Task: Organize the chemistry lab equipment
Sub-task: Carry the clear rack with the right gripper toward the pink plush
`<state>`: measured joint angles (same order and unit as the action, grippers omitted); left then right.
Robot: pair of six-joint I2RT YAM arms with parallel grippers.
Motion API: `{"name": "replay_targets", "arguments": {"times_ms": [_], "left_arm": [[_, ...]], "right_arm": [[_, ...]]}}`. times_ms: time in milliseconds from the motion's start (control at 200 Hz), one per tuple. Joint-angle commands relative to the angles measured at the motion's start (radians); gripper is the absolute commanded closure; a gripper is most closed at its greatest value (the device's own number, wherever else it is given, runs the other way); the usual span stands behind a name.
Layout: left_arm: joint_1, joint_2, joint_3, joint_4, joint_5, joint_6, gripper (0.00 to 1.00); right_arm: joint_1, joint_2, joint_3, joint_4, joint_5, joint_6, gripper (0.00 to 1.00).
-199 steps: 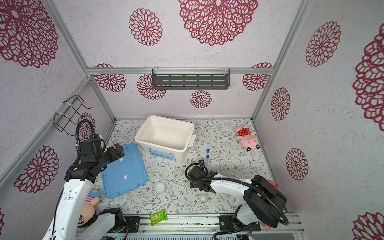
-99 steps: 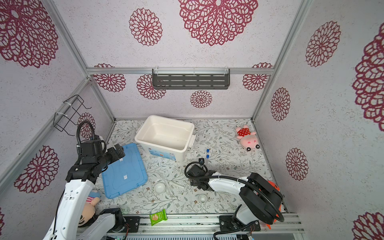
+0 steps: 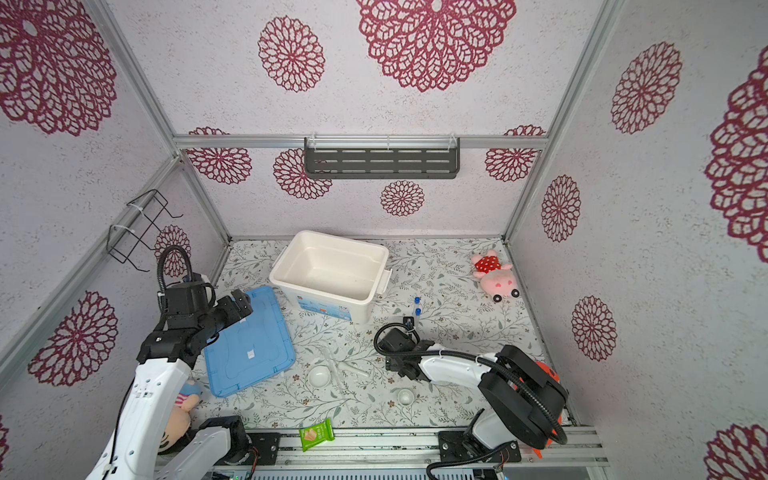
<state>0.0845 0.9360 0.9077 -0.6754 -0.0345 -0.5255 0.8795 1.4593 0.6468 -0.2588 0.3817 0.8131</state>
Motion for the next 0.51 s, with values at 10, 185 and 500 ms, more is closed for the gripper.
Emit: {"name": "replay_targets", "arguments": {"times_ms": [10,185,500], "left_arm": [[0.01,-0.005,-0.004,0.027,0.004,-0.006,0.03],[0.015,-0.007,-0.001,0.019,0.002,0.003,0.03],[0.019,-0.005,-0.001,0.021,0.009,0.004,0.03]], "right_arm": [[-0.01,-0.033,-0.013,0.009,-0.005,0.007,0.16],[-0.011,-0.028,-0.015,0.012,-0.007,0.01,0.21],[-0.013,-0.012,-0.013,0.001,0.012,0.012,0.24]]}}
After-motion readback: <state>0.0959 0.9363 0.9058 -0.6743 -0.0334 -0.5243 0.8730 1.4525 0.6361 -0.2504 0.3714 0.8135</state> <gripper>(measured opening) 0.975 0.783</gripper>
